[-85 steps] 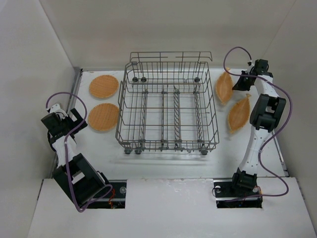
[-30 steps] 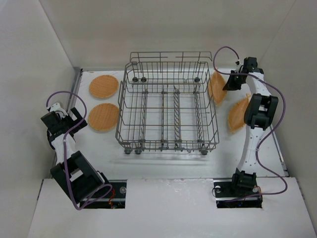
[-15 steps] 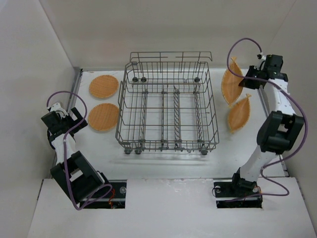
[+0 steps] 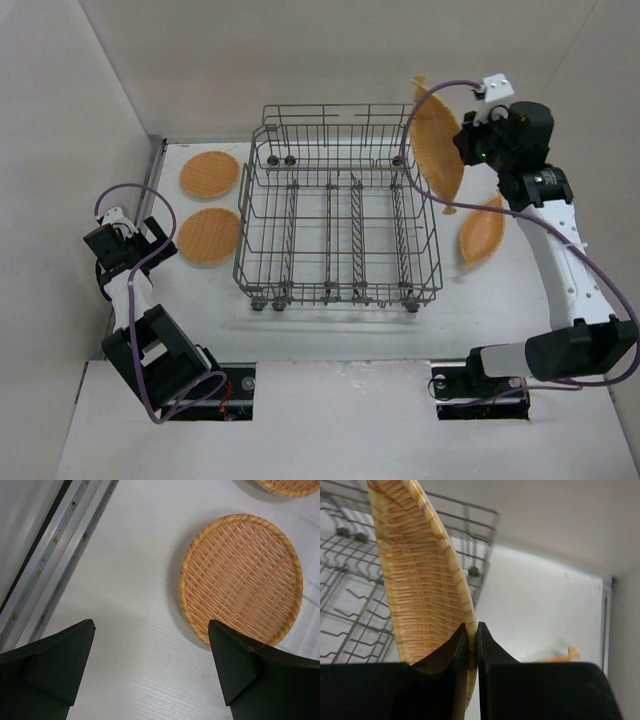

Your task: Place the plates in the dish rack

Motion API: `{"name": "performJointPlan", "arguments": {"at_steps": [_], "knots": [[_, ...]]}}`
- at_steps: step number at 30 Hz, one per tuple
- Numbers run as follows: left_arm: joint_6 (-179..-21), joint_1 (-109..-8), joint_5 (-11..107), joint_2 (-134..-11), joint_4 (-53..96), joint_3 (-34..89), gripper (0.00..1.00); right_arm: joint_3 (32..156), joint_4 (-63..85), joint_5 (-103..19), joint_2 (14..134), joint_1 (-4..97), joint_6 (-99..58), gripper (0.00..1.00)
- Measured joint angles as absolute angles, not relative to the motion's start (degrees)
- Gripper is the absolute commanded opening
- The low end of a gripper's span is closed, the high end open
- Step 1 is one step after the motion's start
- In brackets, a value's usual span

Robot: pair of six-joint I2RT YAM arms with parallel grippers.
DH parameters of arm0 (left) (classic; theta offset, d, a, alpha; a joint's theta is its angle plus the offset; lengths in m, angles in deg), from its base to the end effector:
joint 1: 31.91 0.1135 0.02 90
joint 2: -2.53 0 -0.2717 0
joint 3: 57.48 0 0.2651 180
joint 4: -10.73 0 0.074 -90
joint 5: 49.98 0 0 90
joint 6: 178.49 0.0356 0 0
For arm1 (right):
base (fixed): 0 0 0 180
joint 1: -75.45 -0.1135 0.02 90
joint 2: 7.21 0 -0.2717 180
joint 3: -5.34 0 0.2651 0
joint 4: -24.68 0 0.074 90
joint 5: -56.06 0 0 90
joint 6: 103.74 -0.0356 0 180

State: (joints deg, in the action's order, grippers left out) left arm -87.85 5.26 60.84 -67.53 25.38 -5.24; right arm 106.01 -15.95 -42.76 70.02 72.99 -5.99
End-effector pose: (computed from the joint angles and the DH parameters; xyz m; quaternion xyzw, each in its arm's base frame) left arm 0.2230 0.1532 0.2302 -0.1876 0.8460 0.0035 0.4991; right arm 0.3070 0.0187 0.4517 -0.1169 0.7952 0.0345 0.5940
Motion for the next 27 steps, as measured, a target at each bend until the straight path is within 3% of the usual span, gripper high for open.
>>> {"name": "performJointPlan", "arguments": {"at_steps": [12,27], "knots": [[-87.85,5.43,61.19,-66.79,25.33,-5.27,1.0,111.46,-5.92,-32.16,80.75,44.71,22.18,0.0],[-88.09,7.6,62.7,-64.99,24.0,-5.42,1.0,113.1,5.49,-25.93,97.97,32.93,48.67,0.0]]}}
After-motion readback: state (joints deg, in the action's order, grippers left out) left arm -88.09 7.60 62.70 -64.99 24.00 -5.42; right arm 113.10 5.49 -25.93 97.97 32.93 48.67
